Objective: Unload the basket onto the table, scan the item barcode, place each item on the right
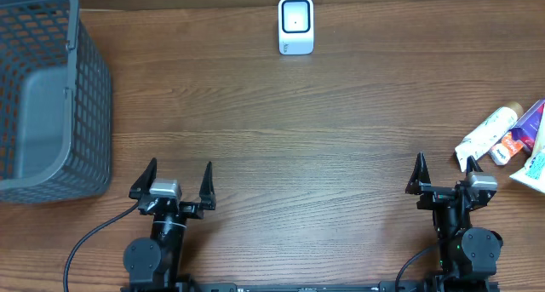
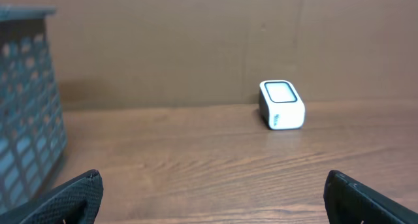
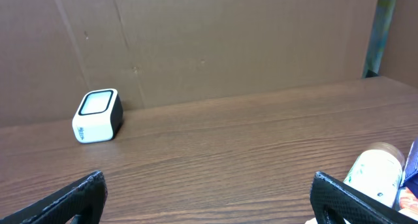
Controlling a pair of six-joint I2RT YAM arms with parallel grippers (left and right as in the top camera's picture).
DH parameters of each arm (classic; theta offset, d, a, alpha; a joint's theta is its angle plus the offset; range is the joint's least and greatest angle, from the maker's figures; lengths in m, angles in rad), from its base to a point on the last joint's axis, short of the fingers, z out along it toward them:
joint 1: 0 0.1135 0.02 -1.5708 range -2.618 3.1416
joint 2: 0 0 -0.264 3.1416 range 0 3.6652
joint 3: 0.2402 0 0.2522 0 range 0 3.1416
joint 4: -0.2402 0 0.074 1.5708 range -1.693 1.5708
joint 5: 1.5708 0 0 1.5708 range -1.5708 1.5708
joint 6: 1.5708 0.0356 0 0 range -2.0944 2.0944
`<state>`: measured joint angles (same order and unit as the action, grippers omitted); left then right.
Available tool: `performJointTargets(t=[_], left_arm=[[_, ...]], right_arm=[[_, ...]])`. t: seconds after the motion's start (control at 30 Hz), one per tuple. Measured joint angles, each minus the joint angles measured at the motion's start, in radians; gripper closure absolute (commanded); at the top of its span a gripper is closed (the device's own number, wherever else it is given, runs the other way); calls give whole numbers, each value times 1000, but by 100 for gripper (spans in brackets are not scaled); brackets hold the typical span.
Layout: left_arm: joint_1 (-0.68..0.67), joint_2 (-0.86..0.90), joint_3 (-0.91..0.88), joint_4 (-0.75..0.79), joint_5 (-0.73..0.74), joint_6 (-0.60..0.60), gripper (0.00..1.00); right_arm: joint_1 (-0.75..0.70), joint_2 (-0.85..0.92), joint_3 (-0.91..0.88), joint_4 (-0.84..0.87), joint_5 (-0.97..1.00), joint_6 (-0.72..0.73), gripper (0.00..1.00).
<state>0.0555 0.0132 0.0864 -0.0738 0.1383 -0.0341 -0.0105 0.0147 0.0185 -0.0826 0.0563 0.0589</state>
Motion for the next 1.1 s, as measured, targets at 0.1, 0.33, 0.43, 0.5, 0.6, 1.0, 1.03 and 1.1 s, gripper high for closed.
performJointTargets(t=[0.1,0.33,0.43,0.5,0.6,1.0,1.03,1.1], left_arm=[[-4,0,-38,16,-40,-35,0],[-4,0,-77,38,-108,-49,0],[-5,0,-77,6,-138,-45,0],[-13,0,-77,-3,-151,-36,0],[-17,0,-77,-4,-156,-18,0],[-17,0,-77,-4,-158,-11,0],[-17,0,-77,-4,-158,-11,0],[-17,0,-77,-4,-158,-11,0]], right_arm=[[0,0,0,0,0,0,0],[0,0,0,0,0,0,0],[0,0,0,0,0,0,0],[0,0,0,0,0,0,0],[0,0,0,0,0,0,0],[0,0,0,0,0,0,0],[0,0,0,0,0,0,0],[0,0,0,0,0,0,0]])
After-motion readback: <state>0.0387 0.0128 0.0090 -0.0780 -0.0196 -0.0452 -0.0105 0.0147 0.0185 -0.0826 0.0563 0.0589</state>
